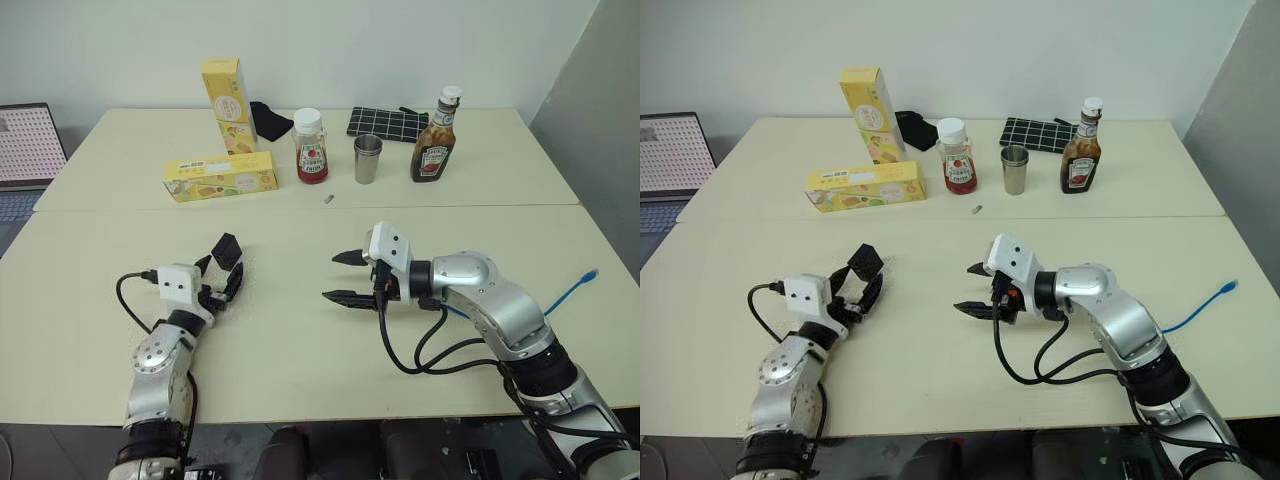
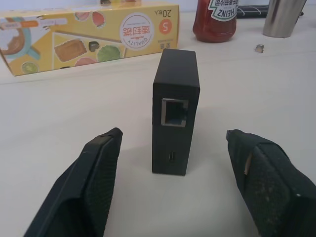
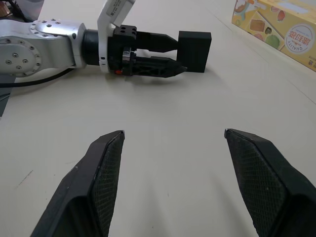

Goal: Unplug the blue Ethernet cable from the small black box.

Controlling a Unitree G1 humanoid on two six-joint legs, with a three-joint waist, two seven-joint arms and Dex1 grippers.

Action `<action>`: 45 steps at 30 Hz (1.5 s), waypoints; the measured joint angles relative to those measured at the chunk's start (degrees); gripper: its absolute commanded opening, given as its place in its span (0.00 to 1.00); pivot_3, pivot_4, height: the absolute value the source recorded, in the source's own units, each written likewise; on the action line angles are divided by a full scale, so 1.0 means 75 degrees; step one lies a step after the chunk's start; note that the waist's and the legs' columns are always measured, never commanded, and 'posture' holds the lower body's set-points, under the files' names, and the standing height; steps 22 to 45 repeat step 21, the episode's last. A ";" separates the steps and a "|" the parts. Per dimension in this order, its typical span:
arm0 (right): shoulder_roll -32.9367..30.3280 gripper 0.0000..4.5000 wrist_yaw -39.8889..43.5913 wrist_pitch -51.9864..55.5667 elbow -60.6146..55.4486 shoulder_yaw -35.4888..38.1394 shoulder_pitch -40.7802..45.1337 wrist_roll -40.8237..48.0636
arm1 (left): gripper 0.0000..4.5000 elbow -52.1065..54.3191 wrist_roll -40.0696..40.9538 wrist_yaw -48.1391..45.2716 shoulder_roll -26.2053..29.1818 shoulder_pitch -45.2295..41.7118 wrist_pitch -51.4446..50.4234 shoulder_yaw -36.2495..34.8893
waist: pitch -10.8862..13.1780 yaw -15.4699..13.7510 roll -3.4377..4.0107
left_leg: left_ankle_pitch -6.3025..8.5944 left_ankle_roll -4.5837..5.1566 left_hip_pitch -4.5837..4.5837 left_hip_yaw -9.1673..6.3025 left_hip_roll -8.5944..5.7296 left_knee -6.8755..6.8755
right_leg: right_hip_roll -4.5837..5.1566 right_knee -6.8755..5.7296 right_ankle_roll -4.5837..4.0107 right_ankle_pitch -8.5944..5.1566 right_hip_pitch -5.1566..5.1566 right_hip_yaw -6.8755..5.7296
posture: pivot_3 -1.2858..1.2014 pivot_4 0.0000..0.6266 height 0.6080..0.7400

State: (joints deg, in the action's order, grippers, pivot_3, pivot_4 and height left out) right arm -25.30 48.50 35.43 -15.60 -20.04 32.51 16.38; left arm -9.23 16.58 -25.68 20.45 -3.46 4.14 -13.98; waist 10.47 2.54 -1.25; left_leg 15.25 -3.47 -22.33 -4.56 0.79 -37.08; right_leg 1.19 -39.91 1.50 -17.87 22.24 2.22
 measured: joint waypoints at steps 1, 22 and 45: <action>-0.0004 0.76 -0.0045 0.0040 -0.0017 0.0003 -0.0026 -0.0003 | 0.82 0.0469 0.0077 0.0034 0.0047 0.0318 -0.0348 -0.0011 | 0.0000 -0.0001 0.0000 | 0.0000 0.0000 -0.0002 -0.0004 -0.0001 0.0001 | 0.0001 -0.0001 0.0000 0.0000 0.0000 -0.0001 | 0.52 0.24 1.00; -0.2527 0.76 0.0202 0.0983 0.0036 0.2215 -0.0752 0.0410 | 0.82 0.4298 0.1700 -0.2070 0.3322 0.1680 -0.4187 -0.0890 | 0.0007 -0.0099 -0.0001 | 0.0000 0.0001 -0.0005 0.0008 -0.0014 0.0004 | -0.0014 0.0006 -0.0001 -0.0002 -0.0009 -0.0003 | 0.52 0.24 1.00; -0.2527 0.76 0.0202 0.0983 0.0036 0.2215 -0.0752 0.0410 | 0.82 0.4298 0.1700 -0.2070 0.3322 0.1680 -0.4187 -0.0890 | 0.0007 -0.0099 -0.0001 | 0.0000 0.0001 -0.0005 0.0008 -0.0014 0.0004 | -0.0014 0.0006 -0.0001 -0.0002 -0.0009 -0.0003 | 0.52 0.24 1.00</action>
